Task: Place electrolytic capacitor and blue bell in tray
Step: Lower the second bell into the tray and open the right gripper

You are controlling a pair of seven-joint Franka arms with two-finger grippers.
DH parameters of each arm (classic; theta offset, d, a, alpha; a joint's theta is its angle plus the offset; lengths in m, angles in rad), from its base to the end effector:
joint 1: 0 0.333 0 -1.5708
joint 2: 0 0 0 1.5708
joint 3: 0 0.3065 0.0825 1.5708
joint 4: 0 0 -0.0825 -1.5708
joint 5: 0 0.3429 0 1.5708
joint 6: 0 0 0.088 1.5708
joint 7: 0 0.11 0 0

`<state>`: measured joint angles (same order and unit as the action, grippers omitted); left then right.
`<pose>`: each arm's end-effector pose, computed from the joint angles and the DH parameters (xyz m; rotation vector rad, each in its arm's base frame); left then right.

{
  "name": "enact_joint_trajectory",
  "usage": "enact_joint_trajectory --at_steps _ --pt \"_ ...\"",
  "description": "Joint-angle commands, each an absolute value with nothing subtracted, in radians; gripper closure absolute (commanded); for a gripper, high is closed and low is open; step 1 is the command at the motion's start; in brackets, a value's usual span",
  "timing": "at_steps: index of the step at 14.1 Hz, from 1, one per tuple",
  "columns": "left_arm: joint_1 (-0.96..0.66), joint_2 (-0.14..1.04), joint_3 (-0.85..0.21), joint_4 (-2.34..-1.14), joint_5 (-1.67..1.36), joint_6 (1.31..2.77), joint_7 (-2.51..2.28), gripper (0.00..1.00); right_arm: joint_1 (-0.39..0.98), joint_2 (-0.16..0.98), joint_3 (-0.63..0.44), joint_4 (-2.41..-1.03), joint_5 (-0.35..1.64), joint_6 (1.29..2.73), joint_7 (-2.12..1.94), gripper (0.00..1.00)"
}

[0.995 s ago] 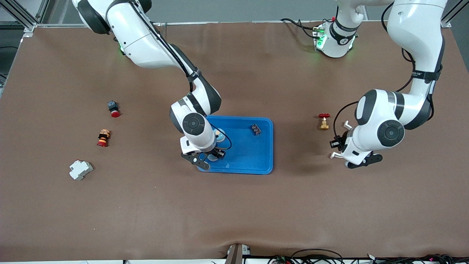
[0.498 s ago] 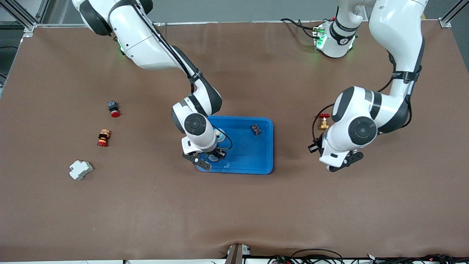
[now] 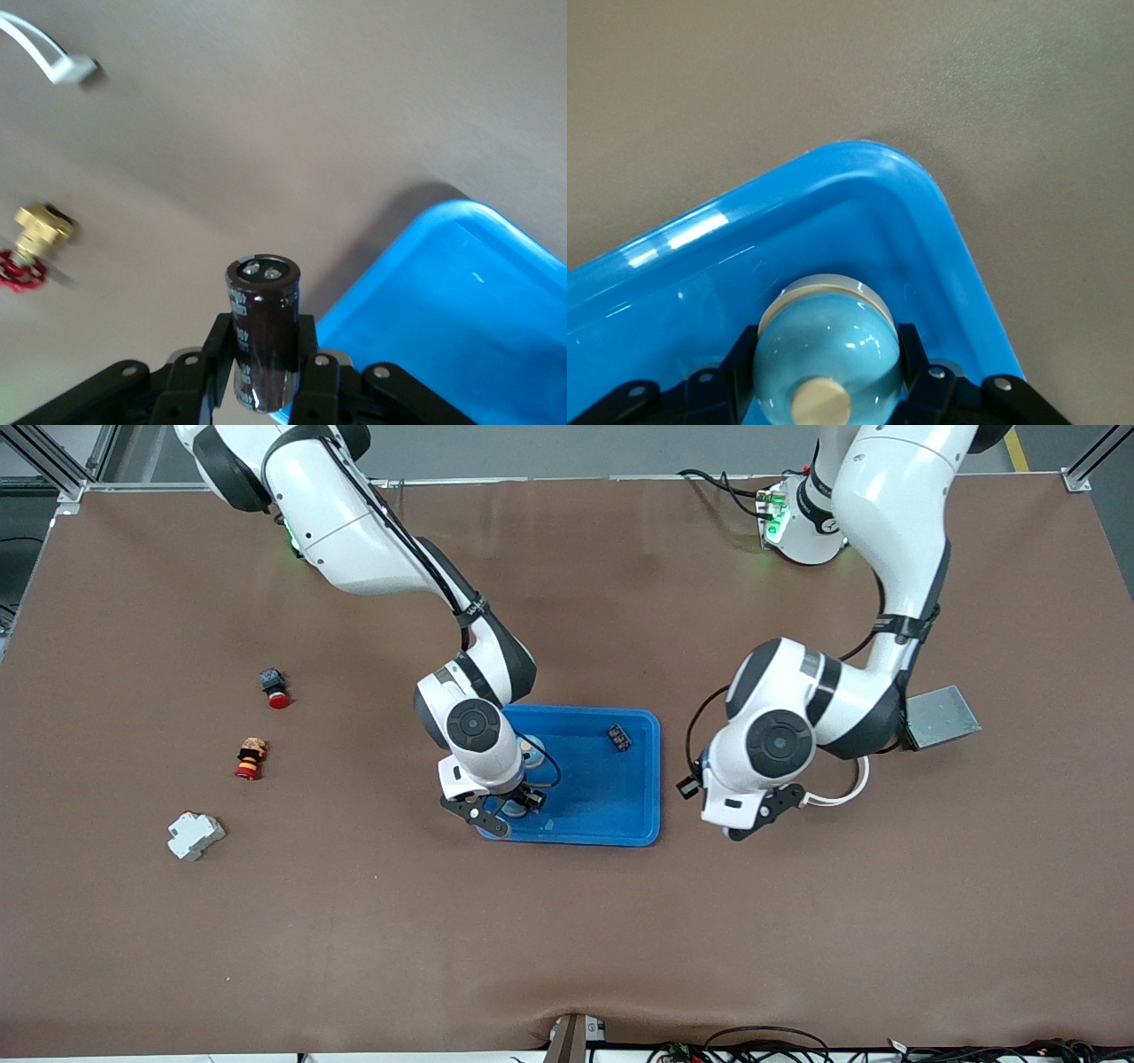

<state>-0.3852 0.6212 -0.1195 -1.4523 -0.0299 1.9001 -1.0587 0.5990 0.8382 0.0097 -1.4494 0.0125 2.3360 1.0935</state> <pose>0.5774 -0.3060 0.3202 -2.9489 -0.8837 0.2927 0.5659 0.3931 0.2080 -2.9993 0.7605 -0.0303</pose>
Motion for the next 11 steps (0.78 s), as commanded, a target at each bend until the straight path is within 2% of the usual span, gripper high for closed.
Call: enact_joint_trajectory --at_steps 1,8,9,10,11 --pt "-0.428 0.663 -0.114 -1.382 -0.046 1.884 -1.121 1.00 0.614 0.861 -0.003 -1.419 -0.011 2.336 1.120 1.00" --pt "-0.532 0.699 -0.114 -1.382 -0.046 2.039 -1.235 1.00 0.614 0.876 -0.003 -1.422 -0.009 2.368 1.120 1.00" --pt "-0.540 0.713 -0.114 -1.382 -0.046 2.051 -1.247 1.00 0.615 0.876 -0.003 -1.420 -0.008 2.368 1.120 0.88" --pt "-0.546 0.718 -0.114 -1.385 -0.046 2.063 -1.249 1.00 0.615 0.877 -0.003 -1.422 -0.009 2.370 1.130 0.09" --pt "-0.555 0.727 -0.114 -1.387 -0.046 2.069 -1.249 1.00 0.615 0.879 -0.003 -1.425 -0.012 2.370 1.144 0.00"
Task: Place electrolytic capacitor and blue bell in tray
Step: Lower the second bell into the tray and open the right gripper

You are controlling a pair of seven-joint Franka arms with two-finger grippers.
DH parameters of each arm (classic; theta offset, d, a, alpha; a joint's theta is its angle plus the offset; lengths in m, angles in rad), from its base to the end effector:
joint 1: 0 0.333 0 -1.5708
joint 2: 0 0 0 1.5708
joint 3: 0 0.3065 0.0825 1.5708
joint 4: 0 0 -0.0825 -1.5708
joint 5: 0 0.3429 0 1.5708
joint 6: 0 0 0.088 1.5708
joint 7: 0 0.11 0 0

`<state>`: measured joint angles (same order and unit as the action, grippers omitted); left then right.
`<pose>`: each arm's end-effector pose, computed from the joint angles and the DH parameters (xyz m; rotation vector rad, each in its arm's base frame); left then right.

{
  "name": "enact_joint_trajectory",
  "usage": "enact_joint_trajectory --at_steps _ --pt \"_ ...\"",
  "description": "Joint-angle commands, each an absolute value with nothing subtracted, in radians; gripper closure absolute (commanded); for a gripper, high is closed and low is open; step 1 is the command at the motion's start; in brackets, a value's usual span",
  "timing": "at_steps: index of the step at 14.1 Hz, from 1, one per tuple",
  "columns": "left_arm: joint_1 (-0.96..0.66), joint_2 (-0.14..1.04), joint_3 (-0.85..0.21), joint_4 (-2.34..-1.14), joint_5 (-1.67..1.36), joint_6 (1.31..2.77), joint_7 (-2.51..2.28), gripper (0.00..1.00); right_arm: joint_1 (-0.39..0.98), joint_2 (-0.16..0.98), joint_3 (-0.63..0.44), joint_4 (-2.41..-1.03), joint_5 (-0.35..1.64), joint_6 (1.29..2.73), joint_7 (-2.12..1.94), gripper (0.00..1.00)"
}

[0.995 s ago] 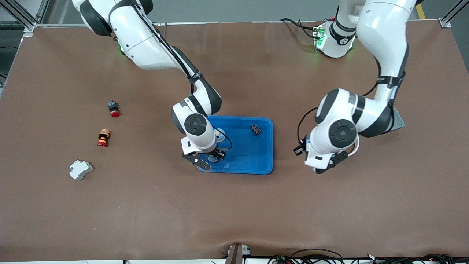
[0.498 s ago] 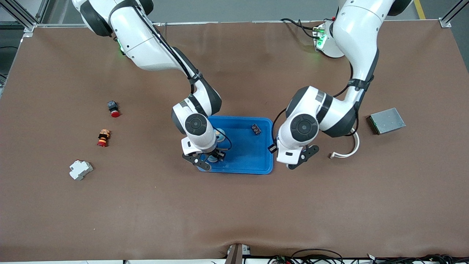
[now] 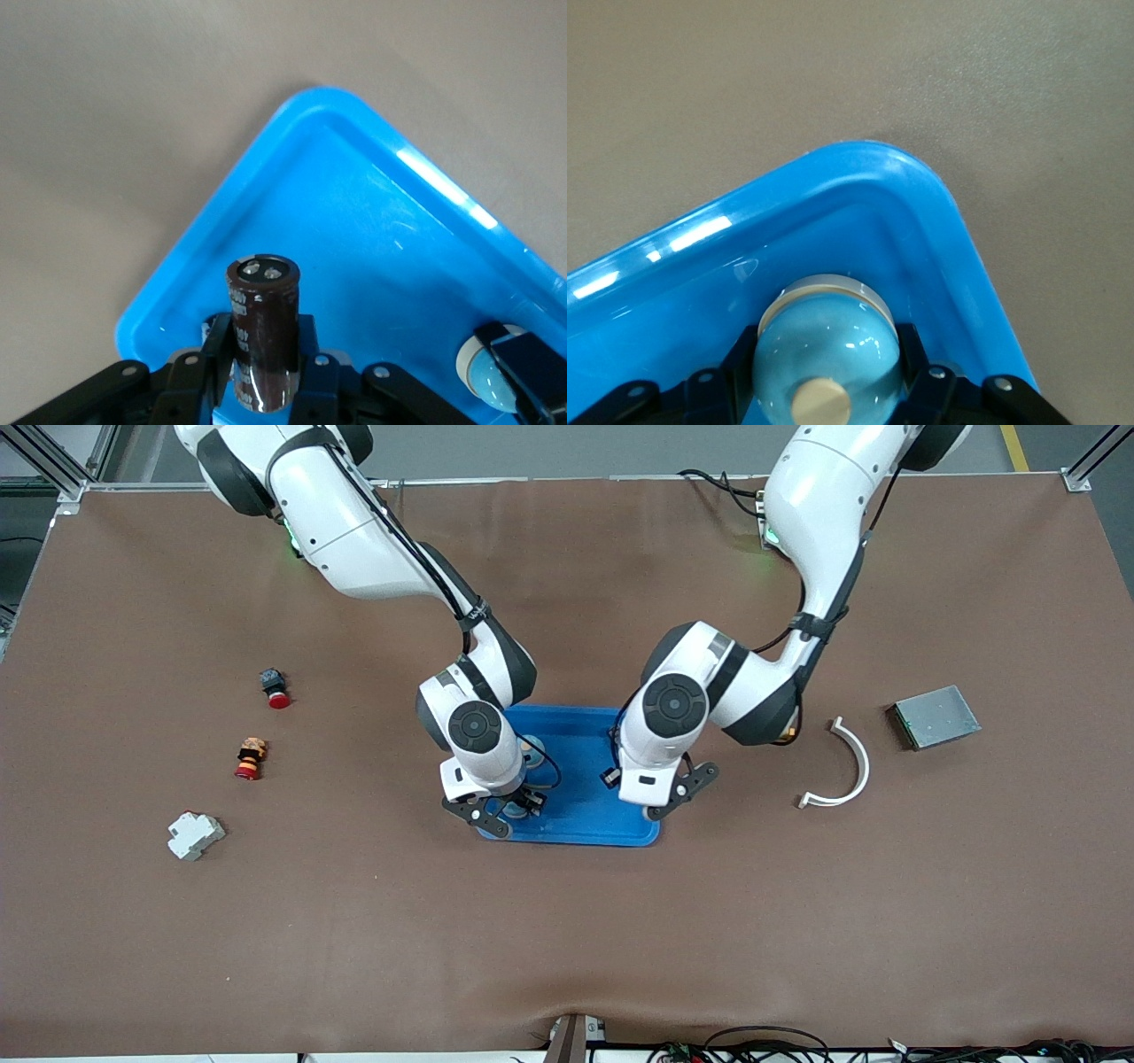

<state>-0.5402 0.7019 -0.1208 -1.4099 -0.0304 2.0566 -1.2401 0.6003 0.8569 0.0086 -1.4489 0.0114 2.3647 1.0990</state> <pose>0.5451 -0.4053 0.2959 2.9679 0.9513 -0.1794 0.5663 0.3937 0.1980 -2.9908 0.7655 -0.0427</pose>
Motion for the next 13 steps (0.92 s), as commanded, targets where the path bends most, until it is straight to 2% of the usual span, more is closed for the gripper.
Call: enact_joint_trajectory --at_steps 1,7,13 --pt "-0.557 0.741 -0.114 -1.387 -0.046 2.069 -1.249 1.00 0.618 0.879 -0.003 -1.424 -0.018 2.370 1.144 0.00" --pt "-0.572 0.791 -0.112 -1.396 -0.038 2.118 -1.247 1.00 0.620 0.853 -0.002 -1.416 -0.023 2.339 1.127 0.00" --pt "-0.572 0.814 -0.112 -1.396 -0.032 2.125 -1.243 1.00 0.614 0.845 0.003 -1.263 -0.026 2.054 1.094 0.00"
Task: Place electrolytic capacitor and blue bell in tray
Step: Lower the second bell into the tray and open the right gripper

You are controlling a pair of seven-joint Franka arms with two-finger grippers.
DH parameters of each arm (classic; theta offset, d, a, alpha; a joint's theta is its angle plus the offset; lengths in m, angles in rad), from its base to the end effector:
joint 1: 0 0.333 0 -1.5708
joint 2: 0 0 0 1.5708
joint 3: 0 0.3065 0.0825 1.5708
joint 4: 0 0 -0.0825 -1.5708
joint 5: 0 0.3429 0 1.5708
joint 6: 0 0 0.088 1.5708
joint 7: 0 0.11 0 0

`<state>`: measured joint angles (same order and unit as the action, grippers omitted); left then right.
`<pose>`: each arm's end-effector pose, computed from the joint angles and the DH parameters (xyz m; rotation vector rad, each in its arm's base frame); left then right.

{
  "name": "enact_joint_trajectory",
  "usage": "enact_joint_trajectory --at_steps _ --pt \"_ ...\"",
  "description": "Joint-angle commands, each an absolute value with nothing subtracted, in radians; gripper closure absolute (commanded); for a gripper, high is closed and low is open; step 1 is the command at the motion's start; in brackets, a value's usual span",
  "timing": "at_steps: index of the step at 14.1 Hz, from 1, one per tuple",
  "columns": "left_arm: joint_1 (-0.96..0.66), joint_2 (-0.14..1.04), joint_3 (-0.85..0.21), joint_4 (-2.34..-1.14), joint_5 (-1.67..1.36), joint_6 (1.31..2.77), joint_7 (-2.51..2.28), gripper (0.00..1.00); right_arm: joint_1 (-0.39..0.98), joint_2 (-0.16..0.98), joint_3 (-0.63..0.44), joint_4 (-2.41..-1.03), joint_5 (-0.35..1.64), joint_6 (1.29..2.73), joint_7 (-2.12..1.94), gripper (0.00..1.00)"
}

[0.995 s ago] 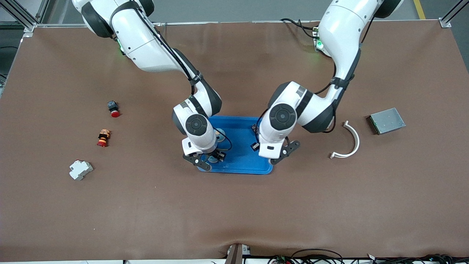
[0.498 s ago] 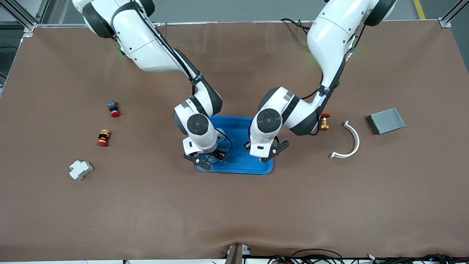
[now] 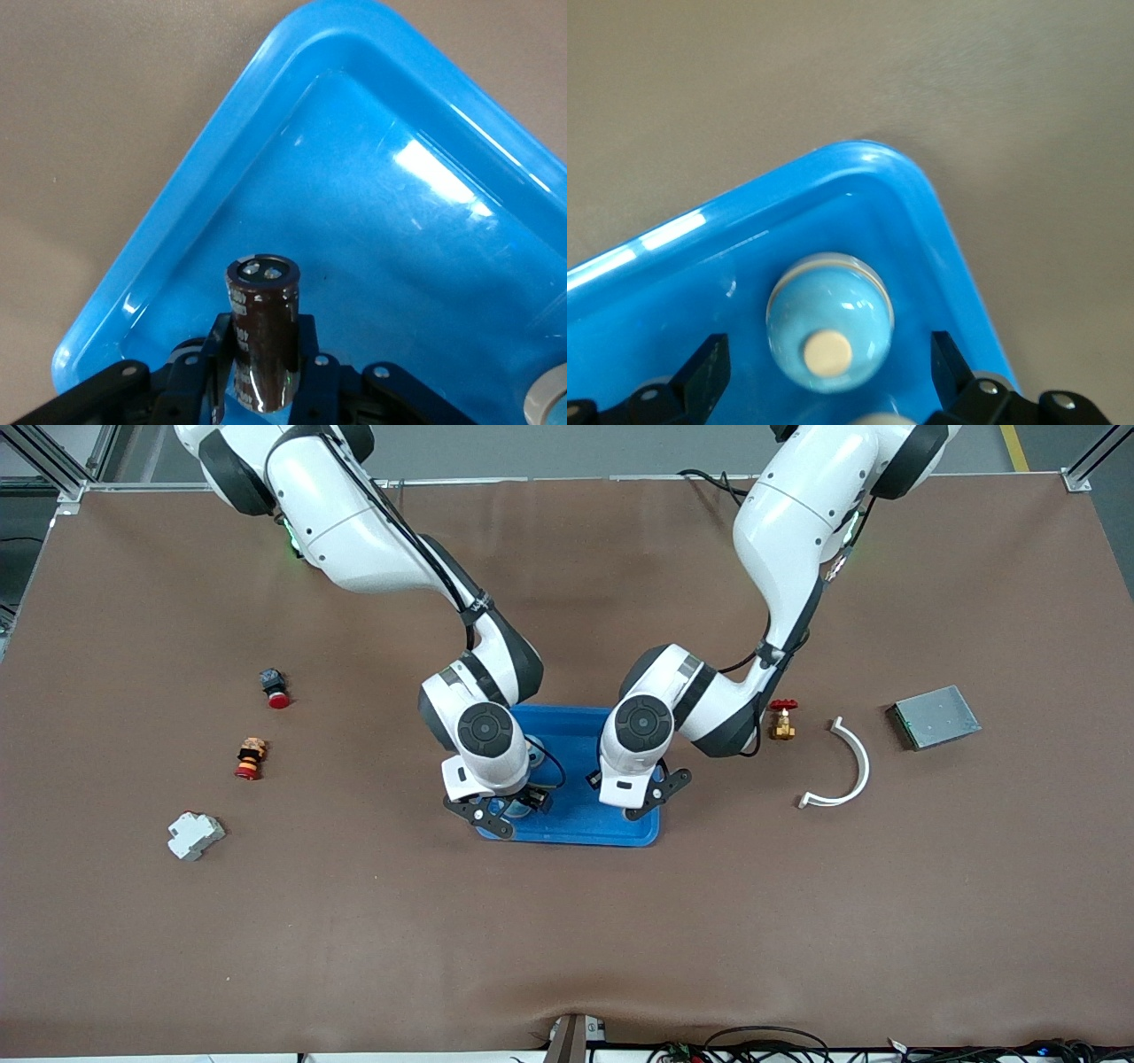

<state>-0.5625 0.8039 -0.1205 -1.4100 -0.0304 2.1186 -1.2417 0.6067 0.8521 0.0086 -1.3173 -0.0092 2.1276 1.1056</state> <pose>0.5361 -0.4173 0.2318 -2.9807 -0.9358 0.2265 0.5711 0.4014 0.2341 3.0168 -0.7512 -0.0410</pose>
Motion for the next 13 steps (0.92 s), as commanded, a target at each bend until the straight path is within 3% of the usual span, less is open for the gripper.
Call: enact_joint_trajectory --at_steps 1,9,11,12,13 --pt "-0.572 0.821 -0.112 -1.396 -0.031 2.125 -1.239 1.00 0.606 0.844 0.006 -1.249 -0.025 2.028 1.091 0.00" --pt "-0.571 0.856 -0.103 -1.394 -0.029 2.161 -1.227 0.97 0.444 0.660 0.003 -1.242 -0.009 1.838 0.678 0.00" --pt "-0.569 0.856 -0.103 -1.393 -0.029 2.161 -1.223 0.75 0.408 0.620 0.000 -1.246 -0.020 1.768 0.567 0.00" --pt "-0.568 0.856 -0.103 -1.393 -0.029 2.161 -1.212 0.34 0.384 0.602 -0.002 -1.246 -0.023 1.735 0.511 0.00" --pt "-0.569 0.854 -0.103 -1.393 -0.029 2.161 -1.200 0.00 0.355 0.579 -0.002 -1.246 -0.023 1.726 0.471 0.00"
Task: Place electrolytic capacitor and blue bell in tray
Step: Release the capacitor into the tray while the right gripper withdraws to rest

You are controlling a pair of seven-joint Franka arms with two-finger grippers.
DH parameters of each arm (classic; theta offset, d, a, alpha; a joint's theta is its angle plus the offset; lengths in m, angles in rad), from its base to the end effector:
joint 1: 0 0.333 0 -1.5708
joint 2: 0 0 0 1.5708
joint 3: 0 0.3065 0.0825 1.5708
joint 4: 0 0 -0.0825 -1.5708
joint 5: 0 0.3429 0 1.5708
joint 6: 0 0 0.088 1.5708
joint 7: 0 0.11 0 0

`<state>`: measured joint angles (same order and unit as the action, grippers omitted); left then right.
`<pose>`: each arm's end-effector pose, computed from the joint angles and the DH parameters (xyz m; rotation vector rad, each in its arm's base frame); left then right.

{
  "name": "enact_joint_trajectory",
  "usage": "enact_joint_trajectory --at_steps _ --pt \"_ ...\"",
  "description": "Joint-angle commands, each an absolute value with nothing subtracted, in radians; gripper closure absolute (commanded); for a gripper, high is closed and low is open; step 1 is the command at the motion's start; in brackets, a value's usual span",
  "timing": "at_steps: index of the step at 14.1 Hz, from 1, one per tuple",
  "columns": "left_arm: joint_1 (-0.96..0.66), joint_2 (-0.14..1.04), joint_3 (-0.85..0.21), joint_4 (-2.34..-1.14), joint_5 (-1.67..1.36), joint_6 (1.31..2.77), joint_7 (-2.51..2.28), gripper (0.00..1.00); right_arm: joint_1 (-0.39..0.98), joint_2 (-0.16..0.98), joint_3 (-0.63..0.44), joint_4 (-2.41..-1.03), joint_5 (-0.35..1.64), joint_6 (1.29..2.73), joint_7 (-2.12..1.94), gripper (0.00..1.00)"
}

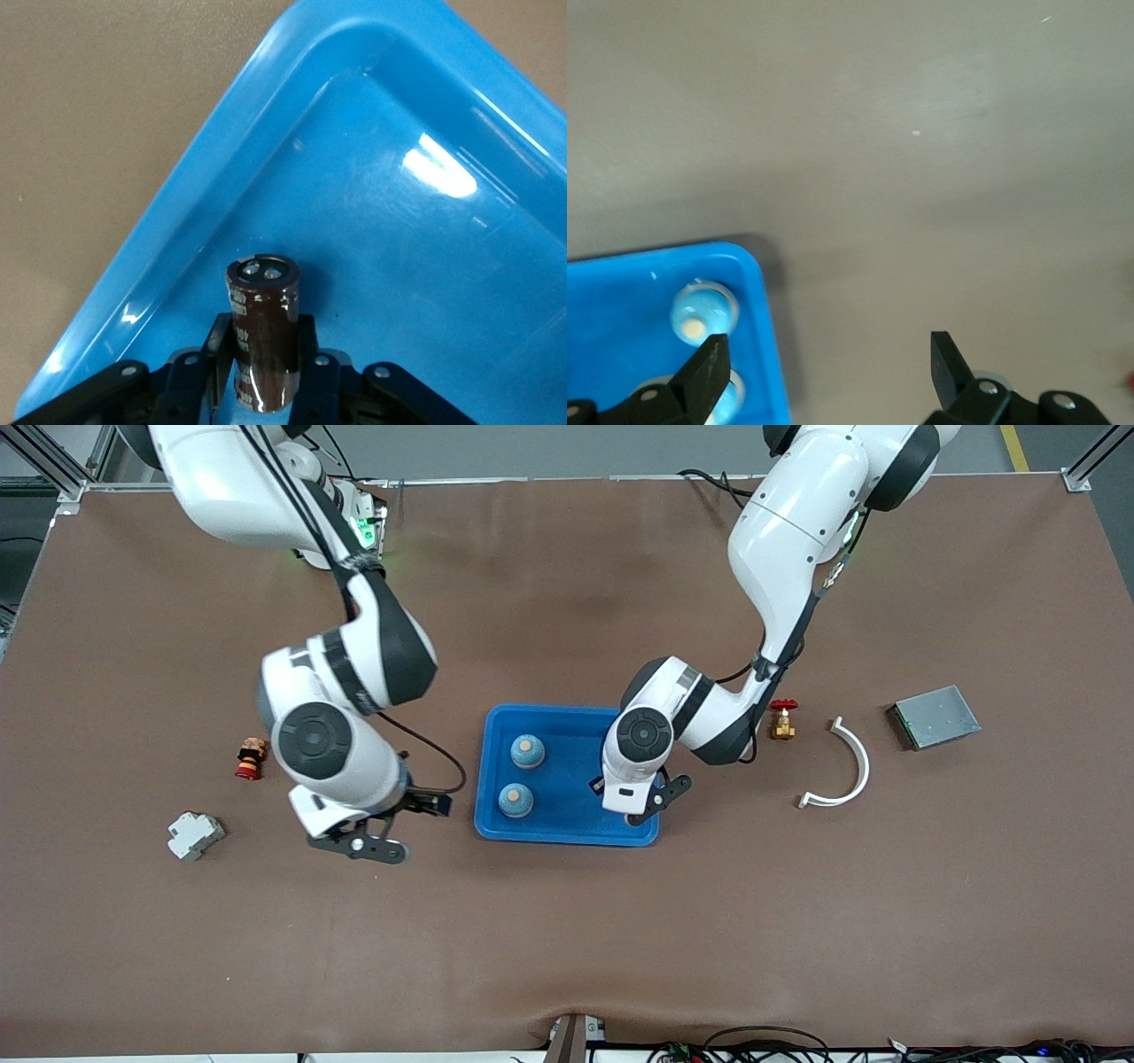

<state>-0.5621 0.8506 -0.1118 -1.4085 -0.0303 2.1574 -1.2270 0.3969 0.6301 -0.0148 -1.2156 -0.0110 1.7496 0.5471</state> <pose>0.5388 -0.4130 0.2034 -2.9767 -0.9287 0.2282 0.6274 0.2537 0.4005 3.0689 -0.2462 -0.1188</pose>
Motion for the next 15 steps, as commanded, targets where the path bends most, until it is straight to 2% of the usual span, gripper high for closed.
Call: enact_joint_trajectory --at_steps 1,5,9,15 --pt "-0.571 0.851 -0.103 -1.394 -0.028 2.161 -1.200 0.00 0.332 0.557 -0.002 -1.249 -0.023 1.718 0.453 0.00" --pt "-0.568 0.792 -0.107 -1.391 0.093 2.129 -1.197 0.00 0.211 0.488 -0.002 -1.250 -0.022 1.632 0.217 0.00" --pt "-0.546 0.694 -0.104 -1.391 0.094 2.022 -1.131 0.00 0.077 0.440 -0.002 -1.262 -0.020 1.592 0.019 0.00" --pt "-0.405 0.539 -0.114 -1.393 0.016 1.843 -0.910 0.00 -0.044 0.309 -0.002 -1.354 -0.014 1.580 -0.064 0.00"
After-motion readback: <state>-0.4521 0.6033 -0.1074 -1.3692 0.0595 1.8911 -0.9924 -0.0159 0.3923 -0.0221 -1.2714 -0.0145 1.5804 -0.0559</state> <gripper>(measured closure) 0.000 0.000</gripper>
